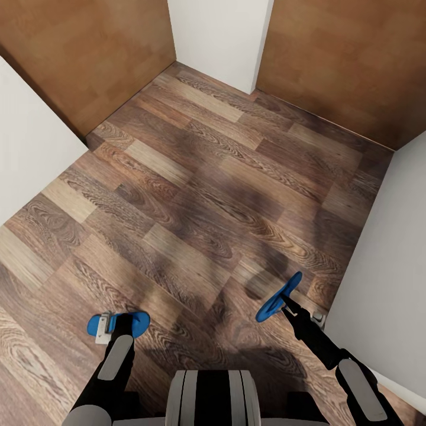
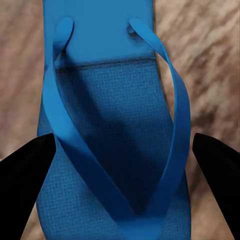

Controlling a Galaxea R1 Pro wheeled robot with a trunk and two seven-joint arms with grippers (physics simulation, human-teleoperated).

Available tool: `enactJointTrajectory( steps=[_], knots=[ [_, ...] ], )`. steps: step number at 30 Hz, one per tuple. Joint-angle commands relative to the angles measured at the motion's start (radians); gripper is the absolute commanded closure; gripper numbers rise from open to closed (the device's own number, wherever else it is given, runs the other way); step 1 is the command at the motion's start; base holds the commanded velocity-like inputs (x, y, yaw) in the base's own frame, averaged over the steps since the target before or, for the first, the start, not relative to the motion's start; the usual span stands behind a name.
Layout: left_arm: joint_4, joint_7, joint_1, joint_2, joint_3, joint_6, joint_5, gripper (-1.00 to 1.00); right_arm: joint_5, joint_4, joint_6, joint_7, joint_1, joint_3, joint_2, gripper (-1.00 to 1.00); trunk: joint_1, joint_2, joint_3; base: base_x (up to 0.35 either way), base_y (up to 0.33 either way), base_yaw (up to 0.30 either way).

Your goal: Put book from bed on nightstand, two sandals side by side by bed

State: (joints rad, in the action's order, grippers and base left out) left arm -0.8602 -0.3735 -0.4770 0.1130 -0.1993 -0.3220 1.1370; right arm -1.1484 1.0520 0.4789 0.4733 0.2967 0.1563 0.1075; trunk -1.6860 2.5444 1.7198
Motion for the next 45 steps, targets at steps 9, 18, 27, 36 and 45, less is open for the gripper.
enactJointTrajectory(
  steps=[9,18,27,36,45],
  knots=[
    [-0.002,-0.001,0.0,0.001,0.0,-0.003,0.01,1.0,-0.008,-0.001,0.009,0.001,0.0,0.002,0.0,1.0,0.0,0.0,0.0,0.0,0.0,0.0],
    [-0.002,-0.001,0.0,0.001,0.0,-0.003,0.009,1.0,-0.008,0.0,0.009,0.001,0.0,0.002,0.0,1.0,0.001,0.0,-0.007,0.0,0.0,0.0],
    [-0.002,-0.001,0.0,0.001,0.0,-0.003,0.009,1.0,-0.008,-0.001,0.009,0.001,0.0,0.002,0.0,1.0,0.004,-0.002,-0.034,0.0,0.0,0.0],
    [-0.002,-0.001,0.0,0.001,0.0,-0.003,0.009,1.0,-0.008,0.0,0.009,0.001,0.0,0.002,0.0,1.0,0.008,-0.004,-0.069,0.0,0.0,0.0],
    [-0.002,-0.001,0.0,0.001,0.001,-0.003,0.009,1.0,-0.008,0.0,0.01,0.001,0.0,0.003,0.001,1.0,0.012,-0.006,-0.104,0.0,0.0,0.0]
  ],
)
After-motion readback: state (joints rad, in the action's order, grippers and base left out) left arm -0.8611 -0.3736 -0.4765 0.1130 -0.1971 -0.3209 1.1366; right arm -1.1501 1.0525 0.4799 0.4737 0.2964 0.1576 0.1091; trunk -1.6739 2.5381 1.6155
